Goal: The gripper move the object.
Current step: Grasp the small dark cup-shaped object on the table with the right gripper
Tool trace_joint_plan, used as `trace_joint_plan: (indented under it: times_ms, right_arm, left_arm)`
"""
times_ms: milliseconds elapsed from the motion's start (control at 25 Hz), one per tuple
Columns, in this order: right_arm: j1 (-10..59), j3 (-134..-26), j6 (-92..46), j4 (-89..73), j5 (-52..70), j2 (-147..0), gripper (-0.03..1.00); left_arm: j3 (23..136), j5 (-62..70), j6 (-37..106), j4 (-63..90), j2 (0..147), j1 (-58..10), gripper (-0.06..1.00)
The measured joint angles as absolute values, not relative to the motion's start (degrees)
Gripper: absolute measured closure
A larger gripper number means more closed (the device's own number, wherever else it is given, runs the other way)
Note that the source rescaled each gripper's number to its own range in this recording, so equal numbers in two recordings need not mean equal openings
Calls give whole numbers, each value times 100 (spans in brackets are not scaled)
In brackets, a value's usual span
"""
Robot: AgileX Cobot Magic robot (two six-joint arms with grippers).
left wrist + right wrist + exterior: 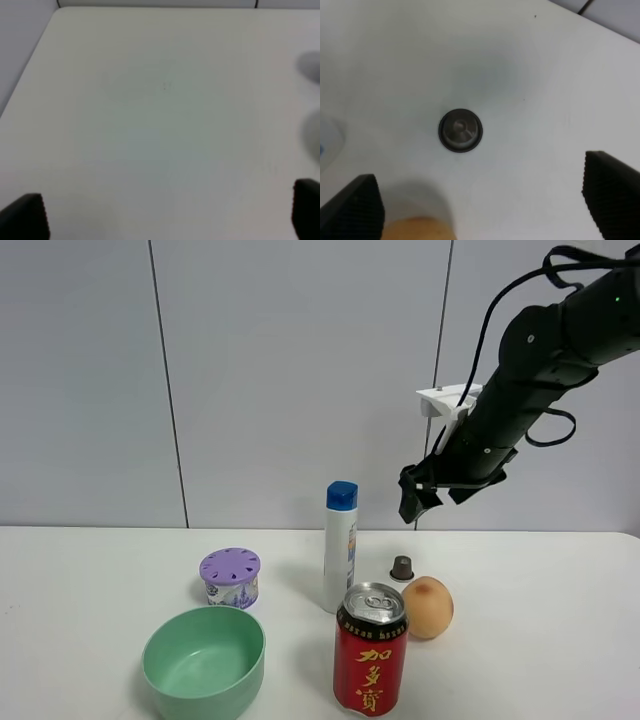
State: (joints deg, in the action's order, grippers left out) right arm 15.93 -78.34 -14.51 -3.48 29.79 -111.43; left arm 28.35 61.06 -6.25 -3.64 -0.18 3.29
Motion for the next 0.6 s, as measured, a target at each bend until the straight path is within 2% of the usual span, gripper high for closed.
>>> trace_joint_plan:
  times_ms: [320, 600]
  right_arm:
    - [1593, -7899, -1417, -303, 2618, -11472, 23]
    - [1593, -7935, -1417, -294, 2262, -11931, 27]
  left_arm:
    - [2835, 6106, -625, -364, -18, 329, -6]
    - [2835, 6106, -625, -364, -18, 329, -6]
